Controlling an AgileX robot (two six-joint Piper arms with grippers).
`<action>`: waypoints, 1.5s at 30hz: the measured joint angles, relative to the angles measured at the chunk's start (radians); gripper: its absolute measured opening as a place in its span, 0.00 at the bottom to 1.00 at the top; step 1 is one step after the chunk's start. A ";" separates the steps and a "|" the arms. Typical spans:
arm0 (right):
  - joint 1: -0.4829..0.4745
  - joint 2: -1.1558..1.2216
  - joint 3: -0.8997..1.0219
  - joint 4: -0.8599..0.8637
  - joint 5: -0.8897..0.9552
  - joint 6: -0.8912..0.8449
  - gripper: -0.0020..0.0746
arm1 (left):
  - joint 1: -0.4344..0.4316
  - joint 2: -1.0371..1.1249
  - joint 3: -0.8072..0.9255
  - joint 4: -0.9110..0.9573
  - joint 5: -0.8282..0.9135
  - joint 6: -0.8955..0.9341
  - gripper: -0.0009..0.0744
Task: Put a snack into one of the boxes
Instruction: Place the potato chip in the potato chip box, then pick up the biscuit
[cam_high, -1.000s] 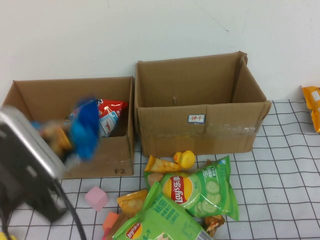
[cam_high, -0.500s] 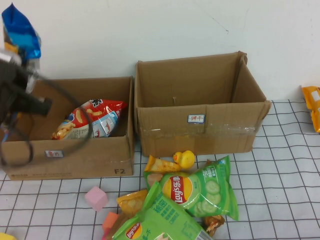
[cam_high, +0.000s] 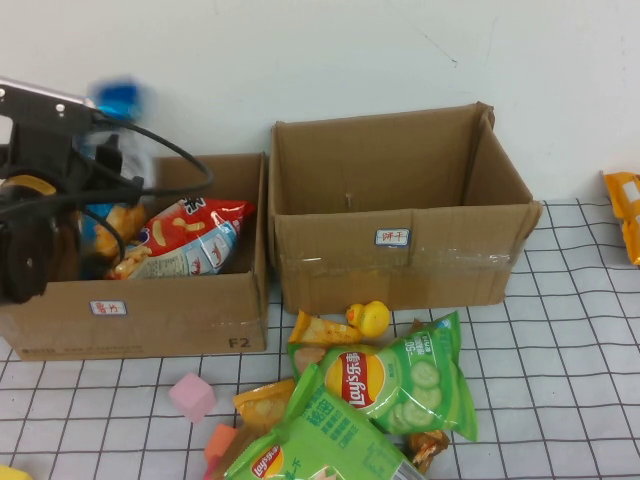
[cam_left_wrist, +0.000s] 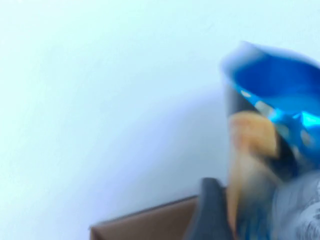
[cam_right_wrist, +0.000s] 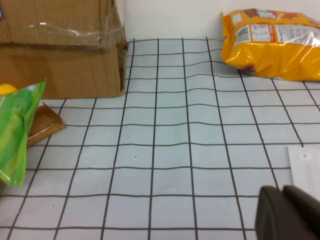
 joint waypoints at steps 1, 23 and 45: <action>0.000 0.000 0.000 0.000 0.000 0.000 0.03 | 0.005 0.009 -0.007 -0.021 0.000 0.000 0.64; 0.000 0.000 0.000 0.195 -0.035 0.087 0.03 | 0.017 -0.691 0.115 -0.308 0.708 0.154 0.02; 0.000 0.011 -0.122 0.753 0.024 -0.404 0.03 | 0.017 -1.711 0.670 -0.438 1.099 0.154 0.01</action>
